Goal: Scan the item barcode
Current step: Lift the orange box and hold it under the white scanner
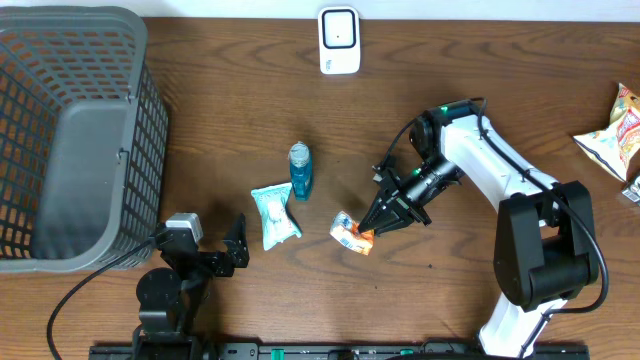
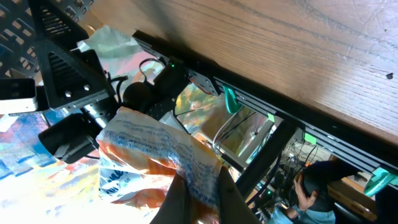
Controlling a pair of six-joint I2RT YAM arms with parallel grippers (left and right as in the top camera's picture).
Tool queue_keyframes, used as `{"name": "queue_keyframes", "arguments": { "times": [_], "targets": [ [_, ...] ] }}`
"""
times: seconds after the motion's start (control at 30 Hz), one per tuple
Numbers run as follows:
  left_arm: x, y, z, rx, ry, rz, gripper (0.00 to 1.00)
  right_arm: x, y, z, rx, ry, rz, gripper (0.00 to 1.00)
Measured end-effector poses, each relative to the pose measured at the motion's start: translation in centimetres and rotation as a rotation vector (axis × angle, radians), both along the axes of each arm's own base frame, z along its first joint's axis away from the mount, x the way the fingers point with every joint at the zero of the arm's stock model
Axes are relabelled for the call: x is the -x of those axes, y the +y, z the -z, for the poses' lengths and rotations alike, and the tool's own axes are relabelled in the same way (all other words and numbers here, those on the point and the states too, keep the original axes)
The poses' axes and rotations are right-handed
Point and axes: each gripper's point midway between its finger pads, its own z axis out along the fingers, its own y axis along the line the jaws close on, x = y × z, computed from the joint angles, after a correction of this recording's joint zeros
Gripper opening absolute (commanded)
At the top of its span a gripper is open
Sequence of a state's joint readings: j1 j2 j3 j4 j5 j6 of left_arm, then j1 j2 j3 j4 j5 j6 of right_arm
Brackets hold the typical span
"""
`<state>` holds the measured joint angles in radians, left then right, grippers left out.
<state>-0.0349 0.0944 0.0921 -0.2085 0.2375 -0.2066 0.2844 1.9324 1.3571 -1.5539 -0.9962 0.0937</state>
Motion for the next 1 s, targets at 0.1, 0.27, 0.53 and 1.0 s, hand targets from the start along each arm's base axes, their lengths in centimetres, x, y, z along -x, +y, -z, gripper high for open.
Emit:
{"name": "queue_keyframes", "arguments": {
  "times": [0.1, 0.27, 0.53, 1.0],
  "targets": [
    [0.0, 0.0, 0.0, 0.0, 0.0, 0.0, 0.98, 0.0, 0.0, 0.0, -0.003, 0.001, 0.001, 0.01],
    [0.0, 0.0, 0.0, 0.0, 0.0, 0.0, 0.98, -0.1, 0.0, 0.1, 0.0, -0.011, -0.005, 0.01],
    [0.0, 0.0, 0.0, 0.0, 0.0, 0.0, 0.98, -5.9, -2.1, 4.4, 0.23, -0.357, -0.064, 0.01],
    [0.0, 0.0, 0.0, 0.0, 0.0, 0.0, 0.98, -29.4, -2.5, -2.6, 0.483, -1.443, 0.207, 0.01]
  ]
}}
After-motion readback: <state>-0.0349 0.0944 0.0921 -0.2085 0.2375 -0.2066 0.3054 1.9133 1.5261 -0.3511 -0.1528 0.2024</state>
